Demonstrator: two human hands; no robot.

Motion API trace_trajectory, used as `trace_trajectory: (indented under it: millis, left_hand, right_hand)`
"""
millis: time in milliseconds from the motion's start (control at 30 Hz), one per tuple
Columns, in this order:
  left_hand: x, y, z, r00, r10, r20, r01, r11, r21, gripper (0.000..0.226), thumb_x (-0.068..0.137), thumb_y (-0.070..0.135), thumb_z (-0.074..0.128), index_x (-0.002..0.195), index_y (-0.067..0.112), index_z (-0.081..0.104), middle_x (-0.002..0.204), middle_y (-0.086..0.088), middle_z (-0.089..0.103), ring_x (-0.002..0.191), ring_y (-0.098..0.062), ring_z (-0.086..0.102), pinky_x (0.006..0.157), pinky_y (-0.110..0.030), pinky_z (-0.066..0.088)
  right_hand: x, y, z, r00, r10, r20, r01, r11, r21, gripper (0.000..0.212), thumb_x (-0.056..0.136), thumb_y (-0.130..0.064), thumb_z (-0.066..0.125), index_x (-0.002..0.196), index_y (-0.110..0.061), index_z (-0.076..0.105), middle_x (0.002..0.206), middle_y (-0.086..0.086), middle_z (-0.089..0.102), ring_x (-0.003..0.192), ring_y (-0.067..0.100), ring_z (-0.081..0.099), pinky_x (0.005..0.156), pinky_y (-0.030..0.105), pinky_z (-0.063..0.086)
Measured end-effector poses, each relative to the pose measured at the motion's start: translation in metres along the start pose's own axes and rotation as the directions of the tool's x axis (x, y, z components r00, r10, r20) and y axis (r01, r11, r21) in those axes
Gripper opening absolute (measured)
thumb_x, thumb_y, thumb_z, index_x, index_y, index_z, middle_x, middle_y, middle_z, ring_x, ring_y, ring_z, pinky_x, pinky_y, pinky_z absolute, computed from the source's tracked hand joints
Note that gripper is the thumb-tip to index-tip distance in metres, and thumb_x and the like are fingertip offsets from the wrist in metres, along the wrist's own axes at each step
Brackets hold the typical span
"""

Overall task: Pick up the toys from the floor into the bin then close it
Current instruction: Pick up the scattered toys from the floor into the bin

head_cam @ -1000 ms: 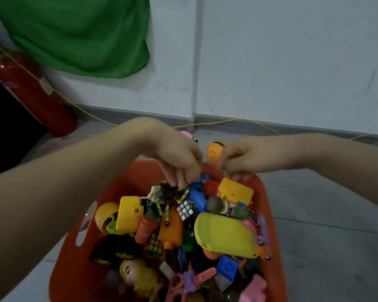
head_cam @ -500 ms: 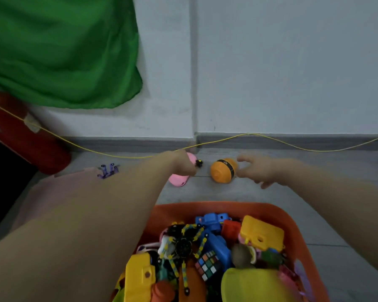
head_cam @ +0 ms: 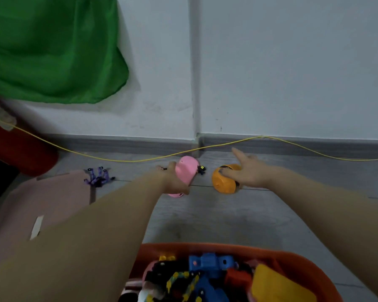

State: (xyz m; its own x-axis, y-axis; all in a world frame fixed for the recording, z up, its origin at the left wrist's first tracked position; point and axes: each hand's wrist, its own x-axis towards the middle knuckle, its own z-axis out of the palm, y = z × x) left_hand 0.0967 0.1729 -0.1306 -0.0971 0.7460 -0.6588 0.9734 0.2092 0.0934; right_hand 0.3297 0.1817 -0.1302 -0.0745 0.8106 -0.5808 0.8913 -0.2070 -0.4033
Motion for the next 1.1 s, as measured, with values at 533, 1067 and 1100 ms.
trace_trajectory:
  millis: [533,1067,1100]
  left_hand:
    - [0.057,-0.002,0.015,0.998,-0.022,-0.051,0.018,0.996,-0.093,0.097,0.075,0.047,0.077,0.147,0.009,0.024,0.152,-0.021,0.017,0.136,-0.038,0.037,0.106,-0.044,0.038]
    - [0.009,-0.018,-0.011,0.986,0.161,-0.037,-0.164,0.984,-0.069,0.051,0.079,0.025,0.076,0.125,0.014,0.058,0.118,-0.009,0.065,0.104,-0.027,0.062,0.083,-0.030,0.050]
    - [0.000,-0.022,-0.018,0.980,0.184,-0.077,-0.191,0.977,-0.094,0.047,0.080,0.024,0.073,0.123,0.014,0.058,0.118,-0.009,0.065,0.104,-0.027,0.062,0.084,-0.030,0.050]
  right_hand:
    - [0.054,-0.046,0.035,0.940,-0.315,0.129,0.337,0.810,-0.479,0.094,0.074,-0.072,0.058,0.150,-0.046,0.009,0.156,0.005,0.019,0.144,0.034,0.018,0.110,0.053,0.033]
    - [0.015,-0.033,0.043,0.946,-0.285,0.155,0.313,0.675,-0.668,0.052,0.064,-0.048,0.073,0.109,-0.030,0.052,0.115,0.002,0.054,0.110,0.027,0.053,0.080,0.038,0.042]
    - [0.009,-0.031,0.039,0.952,-0.272,0.141,0.293,0.672,-0.680,0.052,0.064,-0.048,0.072,0.109,-0.030,0.054,0.115,0.002,0.055,0.110,0.027,0.054,0.082,0.038,0.044]
